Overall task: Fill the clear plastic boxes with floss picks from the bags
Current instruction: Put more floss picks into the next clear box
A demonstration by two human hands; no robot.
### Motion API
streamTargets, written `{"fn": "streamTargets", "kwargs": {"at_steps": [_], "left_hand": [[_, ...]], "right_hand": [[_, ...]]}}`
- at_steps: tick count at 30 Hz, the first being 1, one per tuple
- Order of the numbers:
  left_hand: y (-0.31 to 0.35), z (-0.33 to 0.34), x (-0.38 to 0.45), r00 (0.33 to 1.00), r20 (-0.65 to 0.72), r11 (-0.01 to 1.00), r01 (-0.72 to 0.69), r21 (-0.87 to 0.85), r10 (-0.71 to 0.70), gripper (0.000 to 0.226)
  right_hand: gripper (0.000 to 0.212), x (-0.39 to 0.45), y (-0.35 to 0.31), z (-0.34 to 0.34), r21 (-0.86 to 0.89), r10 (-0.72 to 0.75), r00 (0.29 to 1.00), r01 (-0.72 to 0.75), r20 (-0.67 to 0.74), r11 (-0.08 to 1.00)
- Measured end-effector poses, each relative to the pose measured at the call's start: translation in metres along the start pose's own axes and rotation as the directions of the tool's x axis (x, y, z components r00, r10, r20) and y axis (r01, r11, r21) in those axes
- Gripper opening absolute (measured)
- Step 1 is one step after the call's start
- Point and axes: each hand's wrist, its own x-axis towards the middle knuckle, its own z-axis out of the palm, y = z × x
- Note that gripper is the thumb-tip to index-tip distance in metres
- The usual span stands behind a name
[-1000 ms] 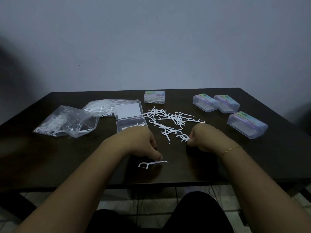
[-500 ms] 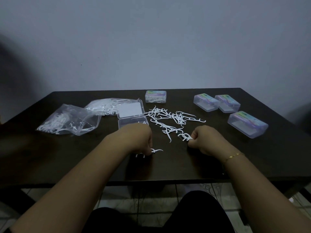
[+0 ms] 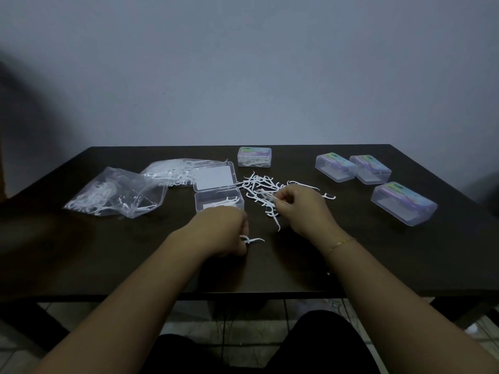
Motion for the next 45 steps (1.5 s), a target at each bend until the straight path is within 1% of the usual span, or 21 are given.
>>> {"fn": "streamTargets", "kwargs": {"at_steps": [2, 5, 7, 9, 10, 12, 14, 16, 18, 21, 25, 28, 31, 33, 35, 36, 38, 40, 43, 45], "left_hand": [[-0.004, 0.001, -0.002, 1.000, -0.020, 0.999, -0.003, -0.040, 0.002, 0.015], [-0.012, 0.004, -0.006, 0.996, -0.087, 0.998, -0.018, -0.055, 0.013, 0.019], [-0.019, 0.003, -0.010, 0.988, -0.152, 0.998, -0.023, -0.059, 0.014, 0.016], [-0.027, -0.001, -0.014, 0.976, -0.217, 0.989, -0.032, -0.141, 0.001, 0.011], [-0.031, -0.004, -0.015, 0.968, -0.252, 0.979, -0.038, -0.200, -0.013, 0.010], [-0.039, -0.011, -0.014, 0.935, -0.352, 0.961, -0.055, -0.272, -0.046, 0.013], [-0.047, -0.017, -0.008, 0.887, -0.456, 0.968, -0.052, -0.246, -0.069, 0.018], [-0.055, -0.022, 0.002, 0.865, -0.496, 0.982, -0.017, -0.190, -0.081, 0.021], [-0.060, -0.025, 0.013, 0.883, -0.462, 0.994, 0.039, -0.101, -0.081, 0.024], [-0.063, -0.024, 0.028, 0.913, -0.397, 0.990, 0.125, 0.061, -0.091, 0.031], [-0.058, -0.015, 0.037, 0.906, -0.399, 0.964, 0.218, 0.152, -0.142, 0.039], [-0.042, -0.008, 0.032, 0.866, -0.492, 0.968, 0.192, 0.162, -0.090, 0.037], [-0.023, -0.003, 0.027, 0.824, -0.566, 0.988, 0.081, 0.133, 0.008, 0.033], [-0.010, -0.002, 0.030, 0.831, -0.552, 0.986, 0.022, 0.163, 0.073, 0.034], [0.003, -0.002, 0.037, 0.863, -0.485, 0.972, -0.025, 0.232, 0.138, 0.041], [0.009, -0.001, 0.042, 0.886, -0.435, 0.964, -0.044, 0.263, 0.159, 0.047], [0.017, 0.000, 0.053, 0.938, -0.310, 0.952, -0.058, 0.300, 0.155, 0.063], [0.024, -0.001, 0.063, 0.974, -0.185, 0.938, -0.059, 0.341, 0.129, 0.070], [0.031, -0.007, 0.073, 0.995, -0.050, 0.915, -0.064, 0.399, 0.091, 0.061], [0.032, -0.012, 0.075, 0.997, -0.013, 0.919, -0.065, 0.388, 0.077, 0.049]], "right_hand": [[0.010, 0.007, -0.014, 0.012, -0.021, -0.109, 0.994, 0.109, -0.023, 0.994], [0.019, 0.021, -0.031, 0.028, -0.076, -0.237, 0.971, 0.235, -0.019, 0.969], [0.025, 0.030, -0.039, 0.036, -0.150, -0.293, 0.955, 0.295, 0.039, 0.944], [0.029, 0.037, -0.042, 0.040, -0.216, -0.324, 0.942, 0.337, 0.093, 0.916], [0.031, 0.039, -0.041, 0.041, -0.202, -0.331, 0.940, 0.341, 0.085, 0.918], [0.030, 0.042, -0.035, 0.039, -0.133, -0.326, 0.945, 0.324, 0.008, 0.937], [0.029, 0.043, -0.022, 0.032, -0.111, -0.288, 0.955, 0.280, -0.067, 0.954], [0.027, 0.043, -0.004, 0.020, -0.135, -0.220, 0.972, 0.209, -0.077, 0.969], [0.026, 0.041, 0.015, 0.005, -0.181, -0.168, 0.984, 0.154, -0.064, 0.971], [0.026, 0.035, 0.035, -0.015, -0.186, -0.117, 0.992, 0.105, -0.055, 0.977], [0.024, 0.026, 0.046, -0.023, -0.197, -0.101, 0.995, 0.098, -0.003, 0.975], [0.022, 0.021, 0.048, -0.017, -0.259, -0.109, 0.989, 0.131, 0.096, 0.957], [0.035, 0.018, 0.043, -0.011, -0.328, -0.102, 0.982, 0.149, 0.157, 0.933], [0.044, 0.018, 0.041, -0.005, -0.374, -0.087, 0.981, 0.146, 0.173, 0.916], [0.039, 0.019, 0.041, 0.000, -0.388, -0.118, 0.980, 0.172, 0.159, 0.905], [0.034, 0.020, 0.042, 0.001, -0.384, -0.137, 0.980, 0.183, 0.144, 0.905], [0.027, 0.020, 0.042, 0.000, -0.373, -0.142, 0.981, 0.182, 0.131, 0.910], [0.024, 0.020, 0.042, -0.001, -0.372, -0.133, 0.983, 0.172, 0.127, 0.912], [0.025, 0.019, 0.043, -0.001, -0.390, -0.132, 0.985, 0.166, 0.112, 0.906], [0.026, 0.019, 0.044, 0.000, -0.425, -0.119, 0.987, 0.153, 0.107, 0.892]]}}
